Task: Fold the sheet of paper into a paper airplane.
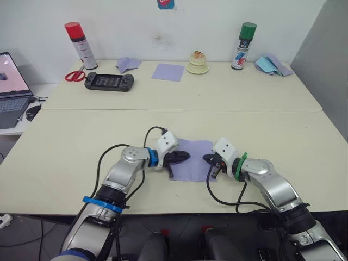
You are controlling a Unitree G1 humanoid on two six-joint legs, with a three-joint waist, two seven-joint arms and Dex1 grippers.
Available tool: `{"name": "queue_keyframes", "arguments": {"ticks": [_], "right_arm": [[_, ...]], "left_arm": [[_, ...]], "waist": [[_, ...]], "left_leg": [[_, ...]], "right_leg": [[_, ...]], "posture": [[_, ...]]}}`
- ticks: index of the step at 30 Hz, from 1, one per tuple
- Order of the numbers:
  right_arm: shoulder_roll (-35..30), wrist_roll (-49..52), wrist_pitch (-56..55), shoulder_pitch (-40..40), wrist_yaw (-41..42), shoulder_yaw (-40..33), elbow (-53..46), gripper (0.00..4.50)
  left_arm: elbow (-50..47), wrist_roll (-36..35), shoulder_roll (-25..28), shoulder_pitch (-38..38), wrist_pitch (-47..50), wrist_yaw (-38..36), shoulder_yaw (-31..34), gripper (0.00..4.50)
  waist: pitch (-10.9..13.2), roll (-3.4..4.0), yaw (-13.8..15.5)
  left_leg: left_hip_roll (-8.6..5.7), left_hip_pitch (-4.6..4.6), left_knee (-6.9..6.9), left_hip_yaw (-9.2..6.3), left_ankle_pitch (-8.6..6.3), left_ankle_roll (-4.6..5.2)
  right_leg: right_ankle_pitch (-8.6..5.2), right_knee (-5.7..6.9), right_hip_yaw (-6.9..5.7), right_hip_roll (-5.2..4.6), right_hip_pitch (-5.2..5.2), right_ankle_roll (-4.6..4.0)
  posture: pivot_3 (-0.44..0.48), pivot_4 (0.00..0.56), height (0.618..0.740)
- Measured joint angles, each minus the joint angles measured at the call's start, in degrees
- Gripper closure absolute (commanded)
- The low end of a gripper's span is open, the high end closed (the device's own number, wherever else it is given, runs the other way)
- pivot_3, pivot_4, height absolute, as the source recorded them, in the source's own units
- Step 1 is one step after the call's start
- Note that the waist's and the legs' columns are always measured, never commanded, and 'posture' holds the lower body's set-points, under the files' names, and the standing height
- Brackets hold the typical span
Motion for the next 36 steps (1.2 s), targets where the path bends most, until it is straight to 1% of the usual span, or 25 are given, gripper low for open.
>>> {"name": "queue_keyframes", "arguments": {"ticks": [5,8,9,12,13,14,17,21,24,28,34,36], "right_arm": [[0.35,1.19,1.68,0.00,0.52,-0.97,-0.39,4.48],[2.05,3.97,5.81,-0.29,0.07,-4.41,-0.46,3.93],[2.59,5.15,7.46,-0.75,-0.21,-5.85,-0.43,3.64],[3.49,9.04,12.64,-3.95,-1.25,-11.91,0.58,2.49],[3.51,10.12,13.91,-4.77,-1.74,-13.70,1.31,2.20],[3.54,10.84,15.24,-5.39,-1.91,-15.04,2.11,1.79],[4.19,13.67,20.01,-5.95,-2.47,-17.89,4.36,0.76],[6.62,17.91,27.16,-7.65,-3.40,-21.01,6.59,0.76],[9.75,20.80,29.42,-9.17,-4.14,-22.78,8.49,0.76],[12.64,24.78,29.57,-10.88,-2.82,-24.60,13.04,0.76],[12.70,25.37,24.87,-13.25,-1.83,-24.88,20.09,0.76],[12.69,25.62,24.02,-13.56,-1.77,-24.91,21.10,1.13]], "left_arm": [[-0.55,2.70,0.32,0.30,-0.46,-0.50,-2.98,4.50],[-0.48,4.51,0.58,0.24,-2.07,-0.52,-4.10,4.50],[-0.40,4.95,0.66,0.13,-2.62,-0.56,-4.28,4.50],[0.00,5.76,0.83,-0.08,-4.11,-0.76,-4.66,4.50],[0.20,5.85,0.82,-0.10,-4.44,-0.86,-4.69,4.50],[0.39,5.88,0.85,-0.12,-4.69,-1.02,-4.68,4.50],[0.82,5.93,1.03,-0.24,-5.43,-1.53,-4.62,4.50],[1.06,6.08,1.23,-0.28,-5.91,-1.59,-4.57,4.50],[1.09,6.09,1.22,-0.24,-6.27,-1.64,-4.58,4.50],[1.13,6.20,1.21,-0.23,-6.52,-1.58,-4.65,4.50],[1.19,6.34,1.28,-0.23,-6.67,-1.55,-4.65,4.50],[1.18,6.45,1.29,-0.23,-6.79,-1.45,-4.65,4.50]], "waist": [[0.00,0.00,-0.12],[0.00,0.00,-0.01],[0.00,0.01,0.00],[0.00,0.01,0.01],[0.00,0.01,0.01],[0.00,0.01,0.00],[0.00,0.01,-0.01],[0.00,0.02,-0.15],[0.00,0.03,-0.12],[0.00,0.03,-0.12],[0.00,0.04,-0.14],[0.00,0.04,-0.13]], "left_leg": [[0.02,0.00,-0.05,-0.04,0.00,0.00],[0.00,0.00,-0.03,-0.02,0.00,0.00],[-0.01,0.00,-0.01,-0.02,0.00,0.00],[-0.02,0.01,-0.01,-0.01,0.00,0.00],[-0.01,0.01,-0.01,-0.02,0.00,0.00],[0.00,0.01,-0.02,-0.02,0.00,0.00],[0.02,0.02,-0.06,-0.03,0.00,0.00],[0.02,0.04,-0.06,0.01,0.00,0.01],[0.02,0.03,-0.07,-0.01,0.00,0.01],[0.00,0.02,-0.07,0.01,0.00,0.01],[0.01,0.04,-0.06,0.02,-0.01,0.01],[0.01,0.04,-0.07,0.03,-0.01,0.02]], "right_leg": [[0.00,0.01,-0.03,0.02,-0.02,0.00],[0.00,0.01,-0.01,0.00,0.00,-0.01],[0.00,0.01,0.00,0.00,0.00,-0.01],[0.01,0.02,0.00,-0.01,0.01,-0.01],[0.01,0.01,-0.01,-0.01,0.01,-0.01],[0.01,0.01,-0.02,-0.01,0.01,-0.01],[0.01,0.02,-0.02,0.00,0.00,-0.02],[0.01,0.04,0.01,0.00,0.00,-0.02],[0.01,0.04,-0.01,0.00,-0.01,-0.02],[0.02,0.03,0.00,0.00,0.00,-0.03],[0.01,0.04,0.00,0.00,0.00,-0.02],[0.02,0.04,0.01,0.00,0.00,-0.02]], "posture": [[0.000,0.150,0.740],[0.000,0.150,0.740],[0.000,0.150,0.740],[0.000,0.150,0.740],[0.000,0.150,0.740],[0.000,0.150,0.740],[0.000,0.150,0.740],[0.000,0.150,0.740],[0.000,0.150,0.740],[0.000,0.150,0.740],[0.000,0.150,0.740],[0.000,0.150,0.740]]}}
